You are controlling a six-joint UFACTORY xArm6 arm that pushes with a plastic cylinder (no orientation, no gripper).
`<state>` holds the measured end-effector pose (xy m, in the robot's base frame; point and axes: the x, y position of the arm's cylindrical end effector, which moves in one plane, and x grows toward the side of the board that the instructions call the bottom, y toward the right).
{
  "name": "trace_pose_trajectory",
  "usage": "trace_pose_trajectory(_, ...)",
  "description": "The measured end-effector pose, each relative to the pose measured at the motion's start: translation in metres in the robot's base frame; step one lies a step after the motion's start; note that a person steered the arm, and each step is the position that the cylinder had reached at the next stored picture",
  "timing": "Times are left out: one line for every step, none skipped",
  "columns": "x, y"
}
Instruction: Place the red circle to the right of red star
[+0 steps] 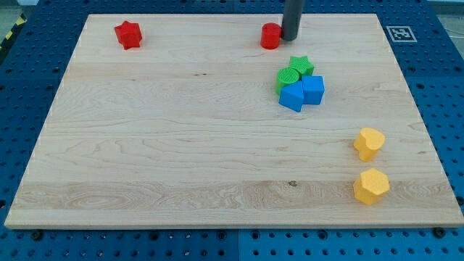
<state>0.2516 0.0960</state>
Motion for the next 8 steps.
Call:
trace_pose_trajectory(-0.003,-0.03)
trace_pose_trajectory(-0.003,-0.051)
trace_pose_trajectory(-0.008,-0.053)
trace_pose_trajectory(-0.01,-0.048)
trace_pose_trajectory(0.006,0.005)
trace_pose_trajectory(0.048,0.033)
trace_pose_trajectory(0.049,0.033)
trace_pose_trajectory(0.049,0.033)
